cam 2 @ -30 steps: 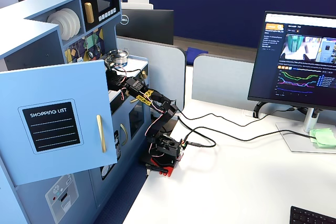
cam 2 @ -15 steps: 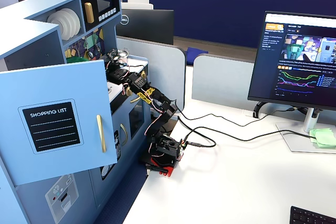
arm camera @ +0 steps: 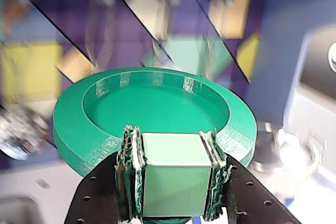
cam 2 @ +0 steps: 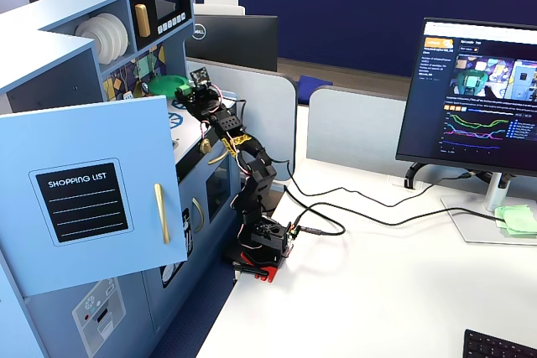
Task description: Take off the lid from the green recipient and place it on the counter
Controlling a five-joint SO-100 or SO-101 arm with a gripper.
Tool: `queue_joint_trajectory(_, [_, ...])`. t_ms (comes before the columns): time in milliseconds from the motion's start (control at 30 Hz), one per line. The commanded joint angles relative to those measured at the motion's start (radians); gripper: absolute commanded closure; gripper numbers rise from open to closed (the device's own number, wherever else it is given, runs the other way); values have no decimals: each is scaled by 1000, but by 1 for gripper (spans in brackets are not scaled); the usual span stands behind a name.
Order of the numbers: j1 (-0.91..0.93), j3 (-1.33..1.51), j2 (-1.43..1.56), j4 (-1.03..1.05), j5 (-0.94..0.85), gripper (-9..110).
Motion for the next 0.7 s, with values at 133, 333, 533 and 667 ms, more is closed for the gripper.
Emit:
queue_joint_trajectory(133, [32, 135, -127, -278, 6, 101])
queue_joint_trajectory(333, [28, 227, -166, -354, 0, 101])
queue_joint_trajectory(533, [20, 304, -169, -396, -17, 101])
queue_joint_trajectory(667, [18, 313, -161, -411, 43, 92])
